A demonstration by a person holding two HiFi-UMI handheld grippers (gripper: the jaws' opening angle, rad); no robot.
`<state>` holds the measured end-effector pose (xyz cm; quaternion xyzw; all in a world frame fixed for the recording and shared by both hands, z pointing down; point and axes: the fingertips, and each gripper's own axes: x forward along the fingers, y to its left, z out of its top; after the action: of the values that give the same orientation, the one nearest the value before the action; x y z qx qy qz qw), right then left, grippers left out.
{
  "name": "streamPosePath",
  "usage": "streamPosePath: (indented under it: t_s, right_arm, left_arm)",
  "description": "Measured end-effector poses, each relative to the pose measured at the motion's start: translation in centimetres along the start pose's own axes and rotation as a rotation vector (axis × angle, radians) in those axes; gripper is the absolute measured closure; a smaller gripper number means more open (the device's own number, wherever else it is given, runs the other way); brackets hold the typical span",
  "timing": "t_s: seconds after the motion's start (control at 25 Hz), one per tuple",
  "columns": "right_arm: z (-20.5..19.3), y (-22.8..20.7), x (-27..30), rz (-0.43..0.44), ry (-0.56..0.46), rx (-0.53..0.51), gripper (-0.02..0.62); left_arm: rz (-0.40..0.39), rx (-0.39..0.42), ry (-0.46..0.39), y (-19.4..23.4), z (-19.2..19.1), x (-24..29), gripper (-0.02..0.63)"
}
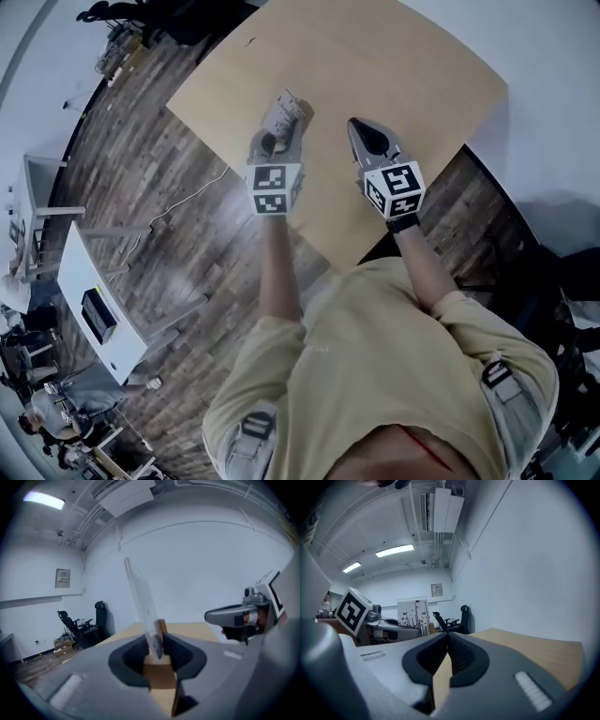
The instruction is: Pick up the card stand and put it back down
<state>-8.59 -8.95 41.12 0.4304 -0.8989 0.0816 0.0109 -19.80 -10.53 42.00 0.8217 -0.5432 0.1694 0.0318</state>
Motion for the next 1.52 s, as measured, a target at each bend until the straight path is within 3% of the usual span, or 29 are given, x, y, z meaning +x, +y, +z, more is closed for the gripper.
streamPosePath:
  t_s: [0.4, 0.84, 1.24, 1.52]
  right_arm:
    - [2.2, 4.8, -3.5, 0.009, -0.014, -0.071, 0.592]
    - [1.8, 9.3, -8.8, 0.01, -0.022, -0.097, 0.592]
    - [0.7, 11.0, -15.3, -0.035, 0.012, -0.117, 0.592]
    - [1.9, 5.2, -20.5, -0.123, 0.001, -0.111, 0.592]
  left_arm:
    - [0.202, -0.056, -0.182, 0.2, 0.7, -10.7, 0.514]
    - [0.265, -0.081, -0.243, -1.1, -0.9, -19.7, 0.515]
    - [0.164, -0.079, -0.238, -6.3, -1.2, -23.0, 0.516]
    - [0.057, -0.088, -0.219, -12.7, 0.8, -19.1, 0.515]
